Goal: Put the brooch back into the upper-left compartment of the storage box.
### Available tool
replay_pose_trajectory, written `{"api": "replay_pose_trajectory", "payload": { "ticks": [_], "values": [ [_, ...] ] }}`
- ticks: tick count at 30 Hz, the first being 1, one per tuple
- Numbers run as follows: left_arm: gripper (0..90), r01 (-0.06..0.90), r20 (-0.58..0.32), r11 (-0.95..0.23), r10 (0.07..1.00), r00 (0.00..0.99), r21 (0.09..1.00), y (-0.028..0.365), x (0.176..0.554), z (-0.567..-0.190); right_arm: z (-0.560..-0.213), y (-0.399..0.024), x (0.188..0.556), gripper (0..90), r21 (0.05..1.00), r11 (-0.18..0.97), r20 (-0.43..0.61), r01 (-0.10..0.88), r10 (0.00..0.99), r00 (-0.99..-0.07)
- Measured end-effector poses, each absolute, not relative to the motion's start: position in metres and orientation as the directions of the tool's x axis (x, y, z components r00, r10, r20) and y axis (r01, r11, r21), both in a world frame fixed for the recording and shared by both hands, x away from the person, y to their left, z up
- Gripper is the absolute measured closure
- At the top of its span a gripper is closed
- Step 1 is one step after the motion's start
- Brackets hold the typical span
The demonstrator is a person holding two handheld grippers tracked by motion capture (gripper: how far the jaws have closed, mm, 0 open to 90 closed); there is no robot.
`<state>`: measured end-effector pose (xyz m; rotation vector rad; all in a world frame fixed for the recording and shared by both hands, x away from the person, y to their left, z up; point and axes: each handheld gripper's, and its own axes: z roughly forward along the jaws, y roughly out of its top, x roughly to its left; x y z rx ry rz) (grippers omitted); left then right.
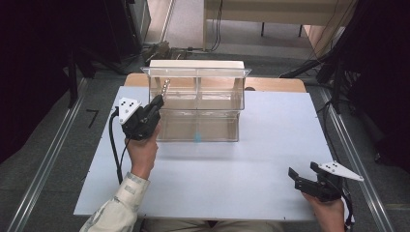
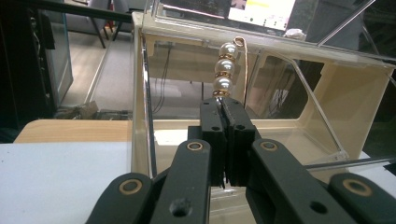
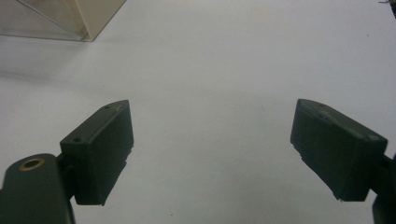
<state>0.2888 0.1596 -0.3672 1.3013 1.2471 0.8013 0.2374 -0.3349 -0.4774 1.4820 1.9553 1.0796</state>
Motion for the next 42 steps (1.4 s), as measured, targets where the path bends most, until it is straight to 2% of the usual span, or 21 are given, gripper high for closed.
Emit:
{"api": "replay_pose_trajectory", "payload": {
  "ticks": [17,19,21,23,30,33,39,42],
  "values": [
    [86.5,0.239,-0.192,0.140,0.959,0.209,0.961,0.154,0.297,-0.370,-0.477,-0.335,0.237,11.6,0.804,0.114,0.097,0.583,0.943,-0.318],
    [83.3,0.233,-0.197,0.146,0.957,0.212,0.962,0.154,0.297,-0.370,-0.477,-0.335,0.237,11.6,0.804,0.114,0.097,0.583,0.943,-0.319],
    [69.3,0.233,-0.203,0.150,0.953,0.225,0.961,0.154,0.297,-0.369,-0.477,-0.335,0.237,11.6,0.805,0.114,0.097,0.583,0.943,-0.319],
    [66.9,0.230,-0.199,0.146,0.953,0.228,0.962,0.154,0.297,-0.368,-0.477,-0.335,0.237,11.6,0.805,0.113,0.098,0.583,0.943,-0.319],
    [47.8,0.229,-0.191,0.135,0.951,0.242,0.964,0.151,0.296,-0.368,-0.477,-0.335,0.237,11.6,0.805,0.114,0.097,0.583,0.943,-0.319],
    [46.2,0.215,-0.174,0.122,0.954,0.243,0.969,0.149,0.294,-0.367,-0.477,-0.335,0.237,11.6,0.805,0.114,0.098,0.582,0.943,-0.319],
    [37.6,0.211,-0.157,0.103,0.953,0.258,0.972,0.148,0.287,-0.364,-0.477,-0.335,0.238,11.6,0.807,0.118,0.092,0.578,0.942,-0.322],
    [37.5,0.208,-0.147,0.095,0.956,0.253,0.973,0.148,0.282,-0.364,-0.477,-0.335,0.237,11.6,0.805,0.112,0.099,0.582,0.943,-0.319]
  ]
}}
